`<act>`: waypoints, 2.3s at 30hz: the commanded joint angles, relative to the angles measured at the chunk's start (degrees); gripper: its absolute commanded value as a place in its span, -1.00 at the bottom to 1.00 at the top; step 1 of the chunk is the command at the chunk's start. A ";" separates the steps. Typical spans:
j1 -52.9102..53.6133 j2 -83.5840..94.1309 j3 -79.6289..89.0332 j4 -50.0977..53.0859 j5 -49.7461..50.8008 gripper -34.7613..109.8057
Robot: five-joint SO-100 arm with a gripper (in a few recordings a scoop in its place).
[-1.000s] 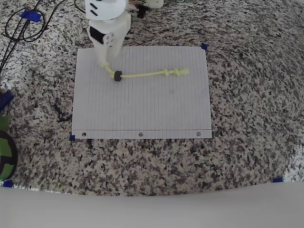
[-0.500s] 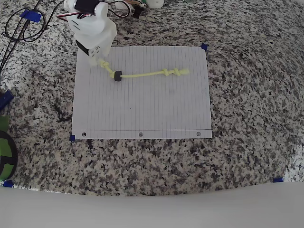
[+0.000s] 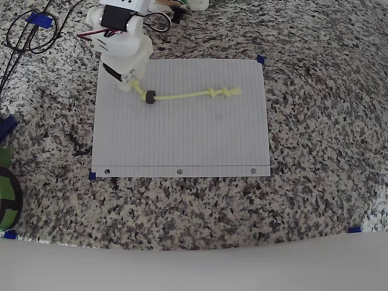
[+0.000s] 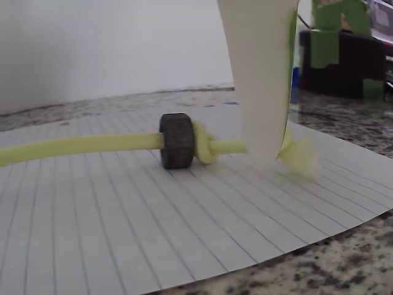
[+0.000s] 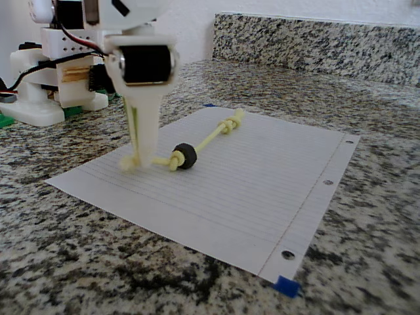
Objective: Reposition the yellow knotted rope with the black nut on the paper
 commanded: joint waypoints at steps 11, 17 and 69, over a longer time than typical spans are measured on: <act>-0.53 -1.05 -1.93 -1.85 0.18 -0.10; -0.09 -1.67 -1.93 -2.37 -0.26 -0.13; -0.44 -2.90 -1.76 -5.10 -0.79 -0.52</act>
